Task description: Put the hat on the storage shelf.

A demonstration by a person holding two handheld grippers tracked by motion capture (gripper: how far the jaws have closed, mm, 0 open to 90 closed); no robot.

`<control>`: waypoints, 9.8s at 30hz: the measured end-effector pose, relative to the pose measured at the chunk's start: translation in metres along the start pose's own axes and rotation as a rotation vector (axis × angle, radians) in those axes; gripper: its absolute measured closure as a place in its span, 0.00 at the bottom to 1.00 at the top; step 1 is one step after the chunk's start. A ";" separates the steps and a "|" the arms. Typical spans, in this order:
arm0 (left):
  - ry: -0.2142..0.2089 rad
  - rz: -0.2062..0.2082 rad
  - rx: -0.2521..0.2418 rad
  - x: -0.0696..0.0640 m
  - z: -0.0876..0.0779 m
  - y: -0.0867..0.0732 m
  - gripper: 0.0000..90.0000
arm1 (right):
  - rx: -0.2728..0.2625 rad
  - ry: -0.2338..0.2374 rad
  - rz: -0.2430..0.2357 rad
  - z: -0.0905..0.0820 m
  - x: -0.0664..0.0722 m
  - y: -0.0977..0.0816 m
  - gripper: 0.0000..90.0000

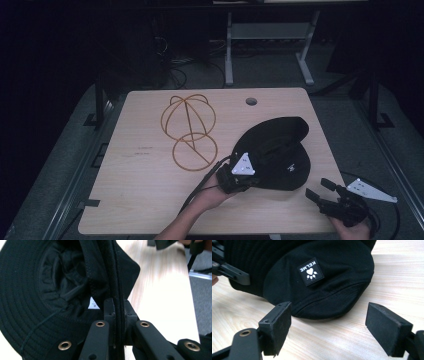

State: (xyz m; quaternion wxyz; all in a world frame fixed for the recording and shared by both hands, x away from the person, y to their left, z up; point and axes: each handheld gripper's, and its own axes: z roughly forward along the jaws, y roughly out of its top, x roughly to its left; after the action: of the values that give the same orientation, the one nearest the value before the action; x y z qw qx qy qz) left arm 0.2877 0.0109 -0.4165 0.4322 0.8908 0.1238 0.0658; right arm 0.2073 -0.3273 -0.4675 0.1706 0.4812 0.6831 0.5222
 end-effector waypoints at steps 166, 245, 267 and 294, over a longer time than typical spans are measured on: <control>0.124 -0.100 -0.050 -0.002 -0.107 -0.098 0.40 | -0.087 0.242 -0.226 0.020 0.079 0.224 0.97; 0.094 -0.064 -0.036 -0.012 -0.100 -0.101 0.35 | -0.070 0.479 -0.281 0.161 0.186 0.299 0.97; 0.082 -0.041 -0.016 -0.015 -0.095 -0.099 0.35 | -0.091 0.503 -0.255 0.196 0.204 0.298 0.96; 0.066 -0.027 -0.011 -0.020 -0.091 -0.099 0.34 | -0.003 0.551 -0.248 0.237 0.228 0.286 0.82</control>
State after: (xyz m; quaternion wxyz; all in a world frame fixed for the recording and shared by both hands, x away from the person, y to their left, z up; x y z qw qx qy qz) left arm 0.2319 0.1328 -0.4379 0.4336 0.8840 0.1496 0.0902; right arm 0.4099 -0.0089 -0.2492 0.0420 0.2341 0.7563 0.6094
